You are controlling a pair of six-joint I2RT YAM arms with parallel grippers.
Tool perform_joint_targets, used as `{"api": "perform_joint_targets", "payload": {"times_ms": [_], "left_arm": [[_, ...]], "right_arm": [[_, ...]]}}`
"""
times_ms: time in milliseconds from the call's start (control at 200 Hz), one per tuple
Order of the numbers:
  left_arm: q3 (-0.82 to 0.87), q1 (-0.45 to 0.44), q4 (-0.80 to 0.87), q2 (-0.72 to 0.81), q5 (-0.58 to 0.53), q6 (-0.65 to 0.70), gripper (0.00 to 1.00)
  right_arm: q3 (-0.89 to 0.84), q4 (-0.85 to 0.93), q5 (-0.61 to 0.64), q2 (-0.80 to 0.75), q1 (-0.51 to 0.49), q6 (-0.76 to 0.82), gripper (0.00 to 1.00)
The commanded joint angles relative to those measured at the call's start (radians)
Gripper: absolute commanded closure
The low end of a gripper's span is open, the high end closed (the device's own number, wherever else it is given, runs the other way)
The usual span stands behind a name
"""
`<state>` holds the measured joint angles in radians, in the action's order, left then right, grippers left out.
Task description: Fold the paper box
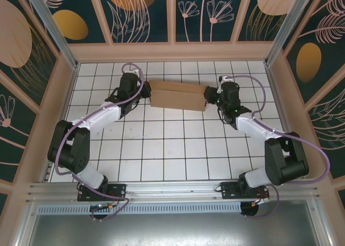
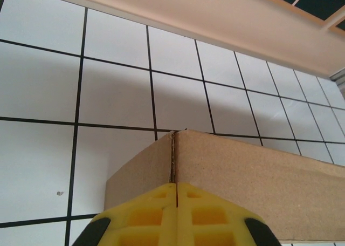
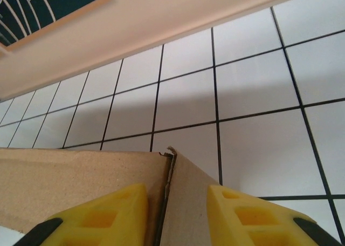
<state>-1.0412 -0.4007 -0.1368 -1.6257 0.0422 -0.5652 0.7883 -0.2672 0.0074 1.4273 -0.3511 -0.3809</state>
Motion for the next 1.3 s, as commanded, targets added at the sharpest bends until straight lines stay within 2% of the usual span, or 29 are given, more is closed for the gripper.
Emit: {"api": "perform_joint_targets", "payload": {"times_ms": [0,260,425,606,806,911,996,1096,1176,1296], "left_arm": [[0.113,-0.001,0.159,-0.082,0.047,-0.052,0.98],[0.104,-0.001,0.171,-0.121,0.035,-0.029,0.98],[0.147,-0.001,0.132,-0.150,0.059,-0.069,0.97],[0.134,-0.001,0.116,-0.033,0.040,-0.031,0.94],[0.092,-0.001,0.089,0.067,0.146,-0.058,0.91],[0.175,-0.001,0.050,0.143,0.166,-0.111,0.91],[0.286,-0.001,-0.002,0.196,0.210,-0.173,0.93],[0.401,-0.001,-0.012,0.264,0.205,-0.211,0.92],[0.488,-0.007,-0.028,0.324,0.221,-0.244,0.88],[0.557,-0.010,-0.019,0.394,0.251,-0.260,0.81]], "right_arm": [[-0.105,0.175,0.078,0.077,-0.069,-0.001,0.66],[-0.089,0.180,0.060,0.076,-0.030,0.010,0.66],[-0.075,0.214,0.062,0.089,-0.037,0.009,0.66],[-0.011,0.238,0.030,0.004,-0.033,0.035,0.66],[0.073,0.251,-0.060,-0.032,-0.019,0.058,0.69],[0.009,0.202,-0.059,-0.103,-0.045,0.059,0.71],[-0.068,0.169,-0.018,-0.174,-0.076,0.050,0.73],[-0.170,0.139,0.037,-0.259,-0.144,0.035,0.73],[-0.236,0.132,0.080,-0.322,-0.189,0.017,0.70],[-0.305,0.133,0.121,-0.405,-0.190,0.000,0.64]]}}
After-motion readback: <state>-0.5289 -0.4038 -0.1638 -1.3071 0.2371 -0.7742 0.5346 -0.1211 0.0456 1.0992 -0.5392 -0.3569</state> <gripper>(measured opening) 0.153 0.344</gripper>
